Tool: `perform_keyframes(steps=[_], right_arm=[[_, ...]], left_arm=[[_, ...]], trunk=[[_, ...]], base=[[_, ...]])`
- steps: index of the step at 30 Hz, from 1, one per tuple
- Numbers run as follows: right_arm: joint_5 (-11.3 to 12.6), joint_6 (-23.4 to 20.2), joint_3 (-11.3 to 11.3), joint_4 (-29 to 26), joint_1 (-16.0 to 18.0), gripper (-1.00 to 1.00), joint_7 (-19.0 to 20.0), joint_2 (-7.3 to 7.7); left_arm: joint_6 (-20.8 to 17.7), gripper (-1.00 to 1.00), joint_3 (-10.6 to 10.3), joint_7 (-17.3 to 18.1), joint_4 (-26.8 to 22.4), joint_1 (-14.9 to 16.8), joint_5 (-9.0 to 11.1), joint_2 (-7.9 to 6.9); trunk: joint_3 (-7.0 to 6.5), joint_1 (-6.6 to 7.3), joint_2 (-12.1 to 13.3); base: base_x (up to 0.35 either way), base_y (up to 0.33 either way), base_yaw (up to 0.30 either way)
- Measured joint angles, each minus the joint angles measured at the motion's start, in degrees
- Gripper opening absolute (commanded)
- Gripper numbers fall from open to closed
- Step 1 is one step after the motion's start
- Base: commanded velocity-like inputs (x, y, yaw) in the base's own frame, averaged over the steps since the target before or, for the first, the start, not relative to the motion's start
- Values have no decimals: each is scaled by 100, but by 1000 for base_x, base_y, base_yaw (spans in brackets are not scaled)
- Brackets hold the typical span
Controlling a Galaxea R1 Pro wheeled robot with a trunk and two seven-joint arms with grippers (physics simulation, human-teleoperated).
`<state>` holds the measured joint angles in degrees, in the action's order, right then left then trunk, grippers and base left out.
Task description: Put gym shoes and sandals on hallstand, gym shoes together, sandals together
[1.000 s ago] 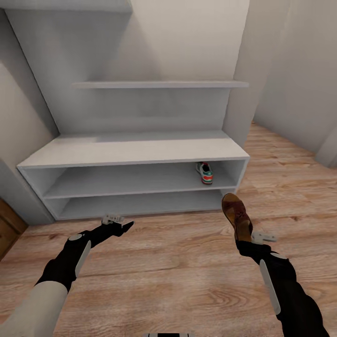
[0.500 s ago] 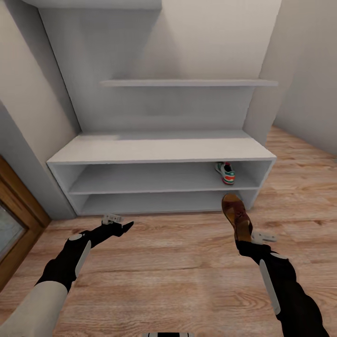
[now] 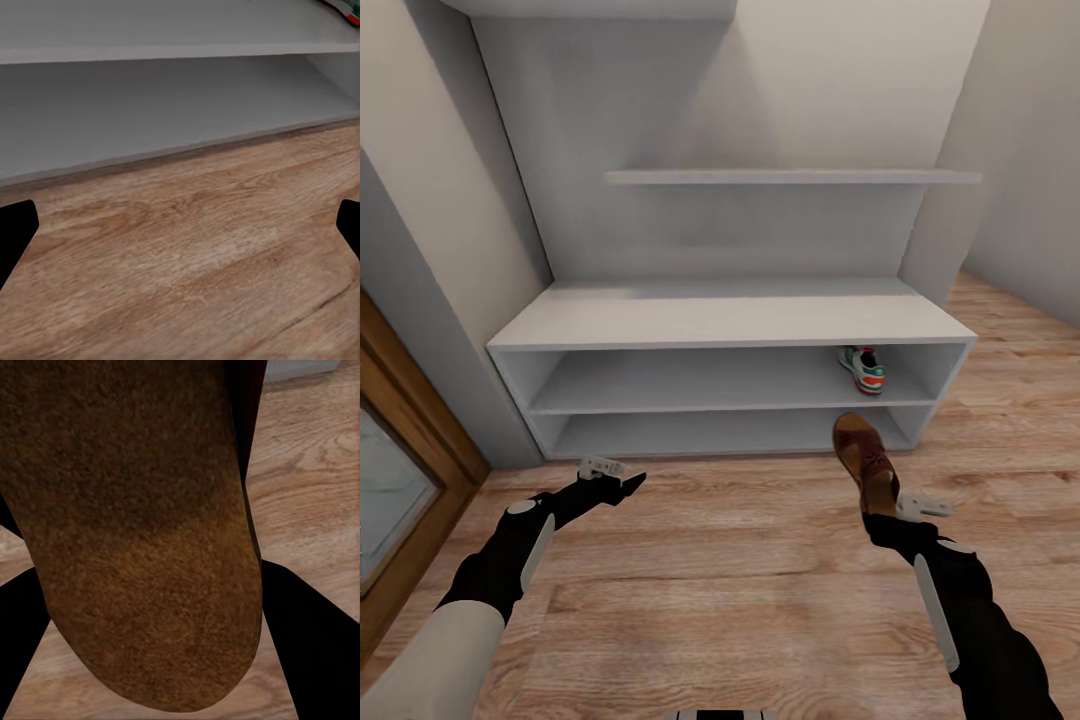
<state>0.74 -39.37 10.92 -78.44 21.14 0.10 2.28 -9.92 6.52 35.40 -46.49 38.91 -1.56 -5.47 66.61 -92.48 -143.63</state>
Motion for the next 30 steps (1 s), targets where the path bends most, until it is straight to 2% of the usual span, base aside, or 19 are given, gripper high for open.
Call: perform_keyframes(steps=[8,11,16,17,19,20,22,25,28,30], right_arm=[[-20,-2,-40,20,-3,-100,29,-9],[-27,-7,-54,23,-2,-100,15,-10],[-39,-14,-70,6,0,-100,0,-17],[-41,-15,-73,9,-1,-100,-4,-19],[-41,-15,-76,16,-3,-100,-9,-24],[-33,-15,-80,23,-1,-100,-11,-36],[-23,-15,-88,36,0,-100,-14,-77],[-3,-15,-154,56,0,-100,-17,-179],[-23,-21,-243,115,1,-100,-22,-281],[-22,-29,-288,467,0,-100,-23,-332]], left_arm=[[-14,100,-5,8,7,0,19,7],[-16,100,-5,123,7,0,17,7],[4,100,1,1238,6,-3,8,0],[14,100,4,1583,5,-12,1,-7],[26,100,8,1940,5,-36,-10,-25],[52,100,10,2272,5,-76,-16,-69],[128,100,8,2707,5,-151,-22,-190],[450,100,7,3185,5,-248,-13,-383],[757,100,6,3455,31,-312,-11,-448],[948,100,9,3733,75,-402,-21,-474]], trunk=[[0,0,0],[0,0,0],[0,0,0],[0,0,0],[0,0,0],[0,0,0],[0,0,0],[0,0,0],[0,0,0],[1,-1,0]], base=[[0,1,0],[0,0,0],[0,0,0],[0,0,0],[0,0,0],[0,0,0],[0,0,0],[0,0,0],[0,0,0],[0,0,0]])
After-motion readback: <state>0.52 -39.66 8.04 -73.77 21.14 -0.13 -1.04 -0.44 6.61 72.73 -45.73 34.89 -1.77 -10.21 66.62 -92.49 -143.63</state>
